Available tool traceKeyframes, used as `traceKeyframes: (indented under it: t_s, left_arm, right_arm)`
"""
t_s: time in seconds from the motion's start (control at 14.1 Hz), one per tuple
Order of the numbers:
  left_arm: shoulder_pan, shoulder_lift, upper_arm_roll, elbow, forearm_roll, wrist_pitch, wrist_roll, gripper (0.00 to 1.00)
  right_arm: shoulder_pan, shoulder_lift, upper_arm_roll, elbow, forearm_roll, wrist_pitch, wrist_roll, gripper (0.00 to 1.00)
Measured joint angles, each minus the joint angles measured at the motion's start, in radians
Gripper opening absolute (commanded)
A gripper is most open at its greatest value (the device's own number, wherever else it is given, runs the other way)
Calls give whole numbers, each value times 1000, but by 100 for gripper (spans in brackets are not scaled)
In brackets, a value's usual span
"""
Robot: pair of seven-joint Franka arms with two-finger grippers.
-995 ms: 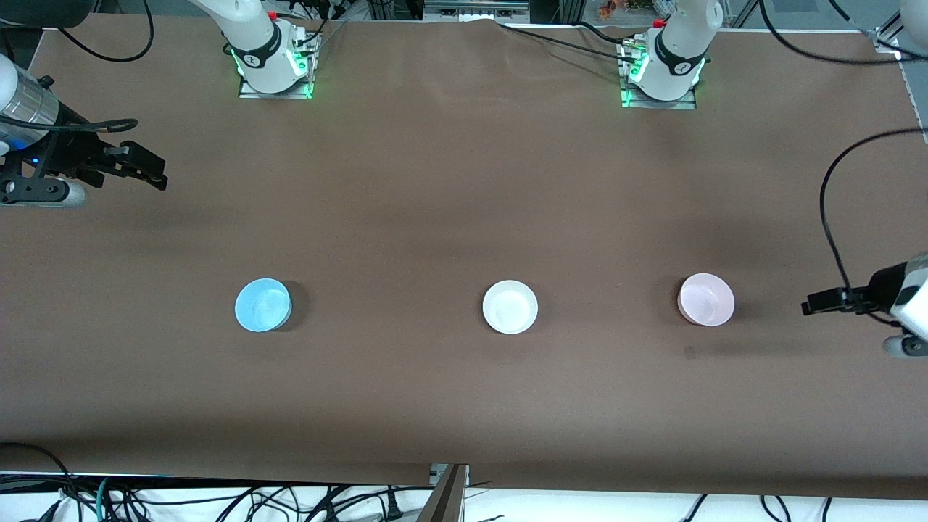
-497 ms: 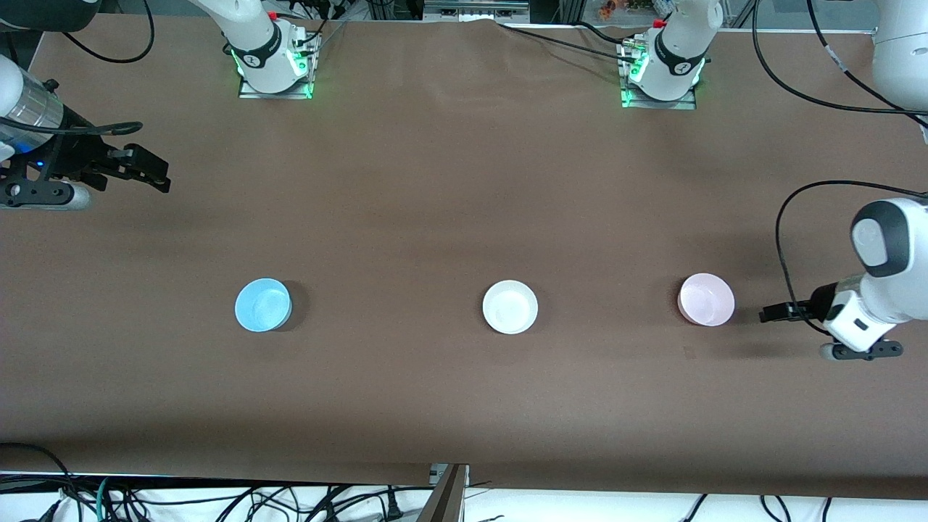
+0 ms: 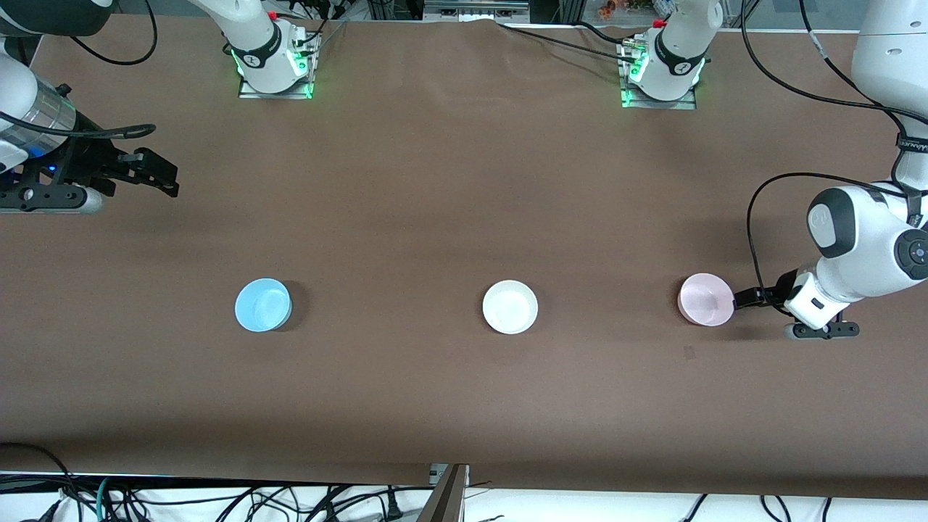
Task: Stack pink and blue bowls on white bowl
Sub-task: 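Move the left gripper down over the pink bowl, then grasp the pink bowl rim with the left gripper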
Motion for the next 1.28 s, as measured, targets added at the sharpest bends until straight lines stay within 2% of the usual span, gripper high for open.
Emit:
traceKeyframes:
  t_s: [0.28,0.64,0.71,0.78,0.85,1.14,1.28]
  left_arm:
    - [-2,-1,-3,-52,37,86,-3,98]
    - [-6,-1,-6,-100,37,143,-18,88]
    - [-7,-1,-6,-117,37,171,-19,83]
    - [-7,0,-6,-134,37,194,-21,75]
    - [-7,0,-6,-146,37,208,-24,62]
    - [-8,-1,-6,-154,37,217,-27,0]
    - [-11,-2,-7,-154,37,218,-27,0]
  right_arm:
    - [0,0,0,0,0,0,0,100]
    - [0,0,0,0,0,2,0,100]
    - [0,0,0,0,0,2,0,100]
    - [0,0,0,0,0,2,0,100]
    - [0,0,0,0,0,2,0,100]
    - [0,0,-1,0,0,2,0,100]
    - [0,0,-1,0,0,2,0,100]
